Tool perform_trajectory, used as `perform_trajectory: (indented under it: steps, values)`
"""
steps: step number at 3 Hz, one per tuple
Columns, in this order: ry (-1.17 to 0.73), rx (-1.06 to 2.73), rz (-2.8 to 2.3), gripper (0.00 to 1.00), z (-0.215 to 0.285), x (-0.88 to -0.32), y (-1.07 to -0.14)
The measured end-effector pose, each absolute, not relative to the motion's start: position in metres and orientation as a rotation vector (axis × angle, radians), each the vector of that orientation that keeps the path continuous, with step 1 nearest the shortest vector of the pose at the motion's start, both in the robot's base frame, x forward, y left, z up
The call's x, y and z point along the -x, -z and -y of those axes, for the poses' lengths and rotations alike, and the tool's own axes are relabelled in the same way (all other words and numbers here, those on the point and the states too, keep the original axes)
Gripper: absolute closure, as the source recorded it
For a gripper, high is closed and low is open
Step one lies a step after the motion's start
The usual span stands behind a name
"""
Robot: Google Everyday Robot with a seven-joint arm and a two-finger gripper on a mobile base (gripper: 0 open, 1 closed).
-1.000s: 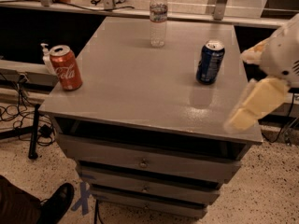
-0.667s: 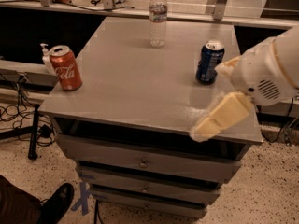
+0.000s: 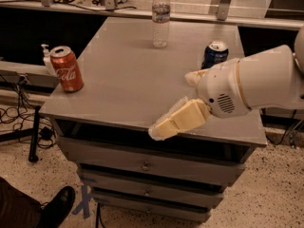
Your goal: Pick coke can
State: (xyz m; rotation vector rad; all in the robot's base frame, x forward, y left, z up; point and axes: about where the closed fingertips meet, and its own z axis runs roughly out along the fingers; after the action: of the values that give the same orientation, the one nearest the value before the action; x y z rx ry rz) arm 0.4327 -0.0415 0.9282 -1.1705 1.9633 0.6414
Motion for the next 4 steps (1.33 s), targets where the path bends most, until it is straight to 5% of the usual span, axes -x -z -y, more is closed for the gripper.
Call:
perform_trajectory:
  steps: [2,4]
  values:
    - [-0.640,1.149,-1.901,0.00,0.027,-0.449,-0.921]
    - [-0.711,1.065,-1.658,0.00,-0.050,-0.520,-0.890]
